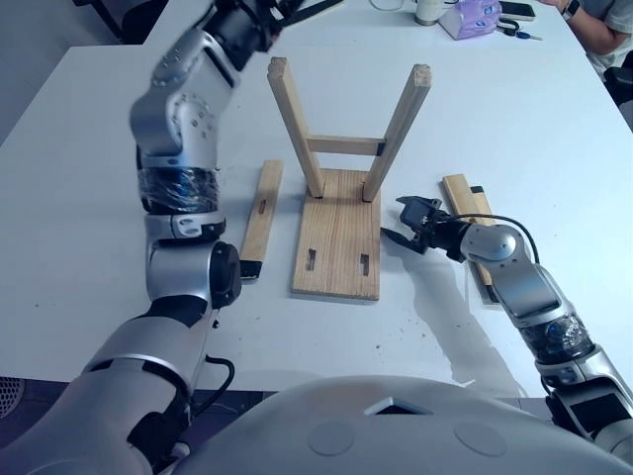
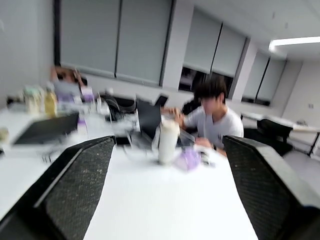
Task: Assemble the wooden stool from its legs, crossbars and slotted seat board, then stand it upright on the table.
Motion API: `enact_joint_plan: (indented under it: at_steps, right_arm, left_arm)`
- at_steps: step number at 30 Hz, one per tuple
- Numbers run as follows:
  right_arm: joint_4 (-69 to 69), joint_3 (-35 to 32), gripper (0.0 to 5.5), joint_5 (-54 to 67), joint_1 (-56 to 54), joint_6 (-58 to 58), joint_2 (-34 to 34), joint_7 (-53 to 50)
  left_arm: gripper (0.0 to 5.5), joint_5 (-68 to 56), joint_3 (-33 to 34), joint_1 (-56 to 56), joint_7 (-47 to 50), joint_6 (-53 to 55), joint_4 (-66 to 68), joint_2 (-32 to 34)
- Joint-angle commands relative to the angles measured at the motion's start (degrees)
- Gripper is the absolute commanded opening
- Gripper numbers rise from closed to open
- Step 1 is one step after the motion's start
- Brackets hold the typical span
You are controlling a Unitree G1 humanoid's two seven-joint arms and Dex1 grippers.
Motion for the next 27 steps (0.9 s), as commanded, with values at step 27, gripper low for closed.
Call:
enact_joint_plan:
  at_steps: [27]
  right_arm:
    - [-4.56,-28.15,4.0,6.92,22.13,4.1,0.35,-8.68]
  left_arm:
    - [3.94,2.3,-8.05,46.32,-9.46,2.69,-38.58,14.9]
